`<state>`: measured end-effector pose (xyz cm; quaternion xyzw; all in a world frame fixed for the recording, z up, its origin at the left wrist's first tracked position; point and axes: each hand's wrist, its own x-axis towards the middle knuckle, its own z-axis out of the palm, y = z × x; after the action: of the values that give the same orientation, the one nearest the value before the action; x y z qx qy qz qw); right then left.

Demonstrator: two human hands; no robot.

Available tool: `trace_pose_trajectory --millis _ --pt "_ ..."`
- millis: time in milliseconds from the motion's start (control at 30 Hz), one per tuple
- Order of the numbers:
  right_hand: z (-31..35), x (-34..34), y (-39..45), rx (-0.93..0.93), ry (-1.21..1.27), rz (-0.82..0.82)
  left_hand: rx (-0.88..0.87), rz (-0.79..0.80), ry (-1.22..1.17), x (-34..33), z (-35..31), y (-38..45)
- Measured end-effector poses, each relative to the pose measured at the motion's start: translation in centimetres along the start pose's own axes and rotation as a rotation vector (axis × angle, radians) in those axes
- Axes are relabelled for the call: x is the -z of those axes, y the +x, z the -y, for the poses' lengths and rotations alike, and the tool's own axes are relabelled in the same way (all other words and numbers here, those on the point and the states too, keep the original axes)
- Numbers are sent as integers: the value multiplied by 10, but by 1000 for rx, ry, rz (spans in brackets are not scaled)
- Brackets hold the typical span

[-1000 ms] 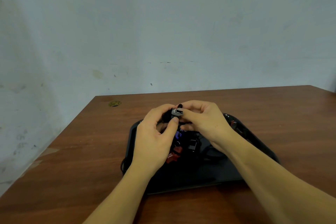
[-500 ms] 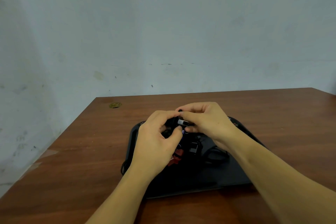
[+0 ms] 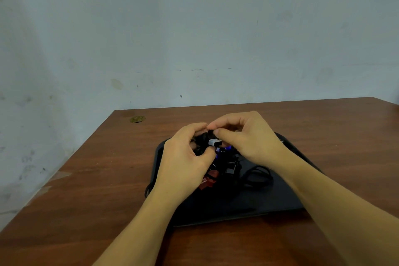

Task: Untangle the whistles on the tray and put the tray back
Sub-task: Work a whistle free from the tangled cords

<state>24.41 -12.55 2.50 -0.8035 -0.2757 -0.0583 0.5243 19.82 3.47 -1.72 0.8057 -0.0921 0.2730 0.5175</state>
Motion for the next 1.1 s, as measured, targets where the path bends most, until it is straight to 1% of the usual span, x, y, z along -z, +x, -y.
trace_pose_trajectory --millis 167,233,333,400,533,700,900,1100 --pt "-1 4 -5 104 -182 37 -24 45 12 4 2 0" --pt "-4 6 -6 109 -176 62 -20 83 26 5 2 1" --pt "-7 11 -7 90 -73 72 -4 95 21 5 -1 1" --pt "-9 12 -8 69 43 54 16 82 17 5 -4 1" --pt "-16 7 -7 -36 293 56 52 90 -6 3 -4 1" --pt "-25 -3 -5 -84 486 97 87 94 30 4 1 2" --pt "-37 0 -5 -103 640 224 113 143 -10 8 2 4" --pt "-40 -2 -5 -191 832 217 124 170 -46 6 0 5"
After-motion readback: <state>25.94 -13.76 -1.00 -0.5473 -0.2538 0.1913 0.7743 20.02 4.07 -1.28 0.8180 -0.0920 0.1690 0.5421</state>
